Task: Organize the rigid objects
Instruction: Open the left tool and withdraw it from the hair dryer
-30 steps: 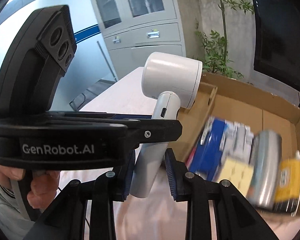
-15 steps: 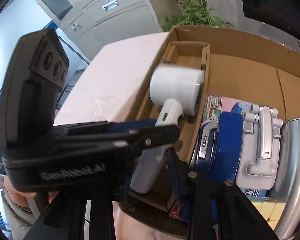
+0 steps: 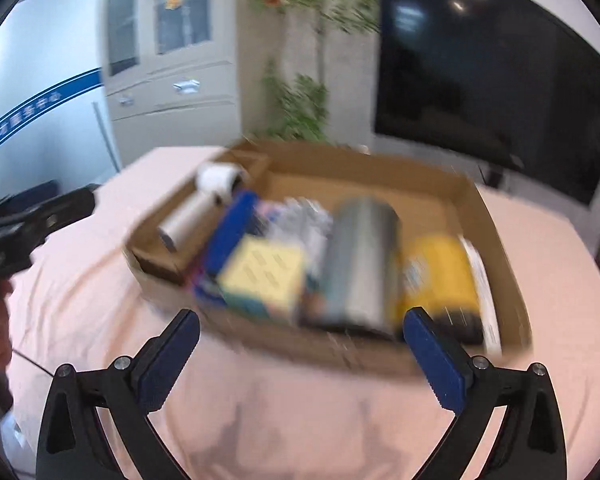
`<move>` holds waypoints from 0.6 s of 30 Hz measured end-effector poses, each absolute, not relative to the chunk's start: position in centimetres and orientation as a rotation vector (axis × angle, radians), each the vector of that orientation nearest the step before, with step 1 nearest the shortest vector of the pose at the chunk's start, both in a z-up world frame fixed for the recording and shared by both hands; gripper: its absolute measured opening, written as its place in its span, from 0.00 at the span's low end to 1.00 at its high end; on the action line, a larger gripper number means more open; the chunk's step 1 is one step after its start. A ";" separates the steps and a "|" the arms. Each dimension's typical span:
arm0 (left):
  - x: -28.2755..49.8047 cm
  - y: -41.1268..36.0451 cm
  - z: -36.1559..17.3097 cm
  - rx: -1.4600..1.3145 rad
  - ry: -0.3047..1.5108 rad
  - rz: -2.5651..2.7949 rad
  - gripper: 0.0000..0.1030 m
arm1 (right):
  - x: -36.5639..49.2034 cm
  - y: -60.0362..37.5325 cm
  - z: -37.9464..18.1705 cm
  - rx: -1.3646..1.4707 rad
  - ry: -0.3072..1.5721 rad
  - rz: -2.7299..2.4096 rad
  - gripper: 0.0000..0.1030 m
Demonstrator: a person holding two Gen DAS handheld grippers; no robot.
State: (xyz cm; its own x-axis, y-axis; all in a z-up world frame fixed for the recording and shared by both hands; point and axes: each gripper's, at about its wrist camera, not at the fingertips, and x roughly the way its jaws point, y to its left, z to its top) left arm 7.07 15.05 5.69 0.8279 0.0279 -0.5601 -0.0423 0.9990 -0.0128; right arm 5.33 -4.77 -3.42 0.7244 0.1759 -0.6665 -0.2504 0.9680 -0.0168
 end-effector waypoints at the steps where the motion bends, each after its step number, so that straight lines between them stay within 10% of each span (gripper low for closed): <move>1: 6.6 14.1 5.3 -0.029 0.603 0.028 0.89 | 5.0 -5.5 -3.8 -0.099 0.730 0.216 0.99; 18: 5.2 6.9 5.3 -0.034 0.616 0.014 0.89 | -0.6 -13.7 -2.6 -0.045 0.661 0.113 0.99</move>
State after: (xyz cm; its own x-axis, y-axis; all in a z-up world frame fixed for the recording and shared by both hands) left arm 5.23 6.89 5.30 0.8163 0.0034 -0.5776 -0.0235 0.9993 -0.0274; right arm -0.62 -13.67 -2.56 0.7833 0.0904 -0.6150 -0.1187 0.9929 -0.0053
